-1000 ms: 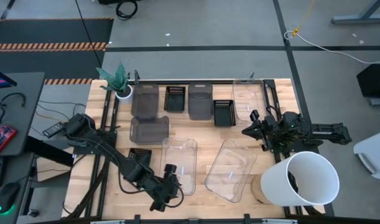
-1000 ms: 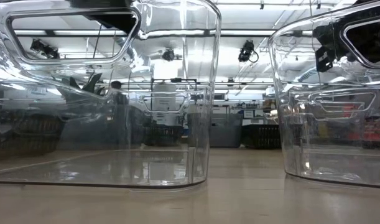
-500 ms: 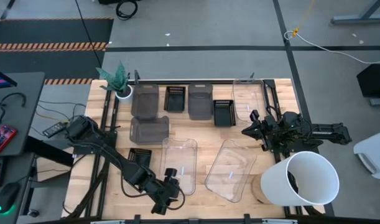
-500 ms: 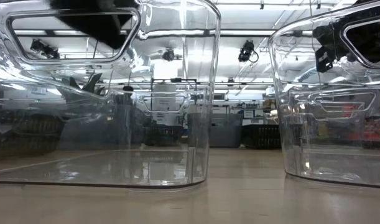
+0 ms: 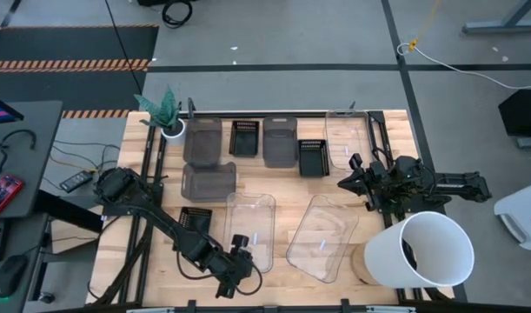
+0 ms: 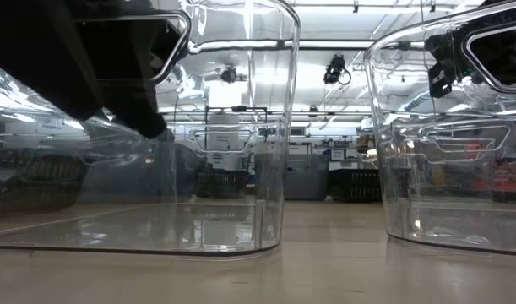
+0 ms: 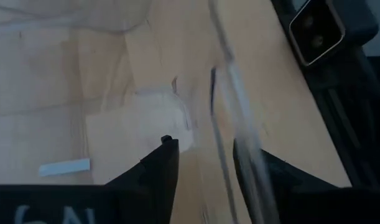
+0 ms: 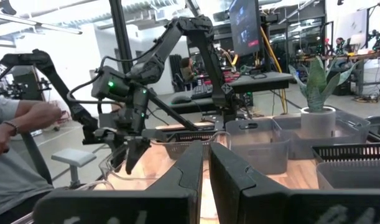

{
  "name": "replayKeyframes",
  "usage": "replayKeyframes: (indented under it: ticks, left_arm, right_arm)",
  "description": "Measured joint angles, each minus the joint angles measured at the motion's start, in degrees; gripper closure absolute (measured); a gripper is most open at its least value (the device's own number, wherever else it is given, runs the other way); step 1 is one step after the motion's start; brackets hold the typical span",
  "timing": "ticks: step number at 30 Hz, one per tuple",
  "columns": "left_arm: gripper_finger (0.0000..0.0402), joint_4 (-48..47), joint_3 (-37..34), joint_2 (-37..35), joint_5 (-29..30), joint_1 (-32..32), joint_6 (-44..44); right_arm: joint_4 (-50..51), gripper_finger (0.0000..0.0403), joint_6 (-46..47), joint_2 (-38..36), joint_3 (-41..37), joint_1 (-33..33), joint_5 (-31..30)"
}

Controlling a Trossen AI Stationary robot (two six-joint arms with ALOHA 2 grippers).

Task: Stack baskets by color
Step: Stack the bottom left transparent bin on the bottom right transparent bin

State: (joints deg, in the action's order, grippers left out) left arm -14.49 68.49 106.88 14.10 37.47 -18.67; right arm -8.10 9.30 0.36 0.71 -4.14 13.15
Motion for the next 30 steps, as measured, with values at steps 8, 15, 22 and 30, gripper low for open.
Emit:
replayKeyframes:
  ticks: [8,15,22,30]
  left_arm:
    - [0.0312,-1.0,0.0,0.0,-1.8,0.0,-0.5]
    - [0.0381,-1.8,0.1,0.0,-4.7,0.0,0.7]
    - [0.0381,-7.4,1.0,-1.5,-4.6,1.1,1.5]
    - [0.0381,-21.3,9.3,-2.8,2.2,3.4,10.4]
  right_arm:
    - [0.0,0.0369,0.0,0.0,0.0,0.0,0.0]
    - [0.0,0.0369,0.0,0.0,0.0,0.0,0.0]
    - [0.0,0.0369,0.0,0.0,0.0,0.0,0.0]
    - [0.0,0.0369,0.0,0.0,0.0,0.0,0.0]
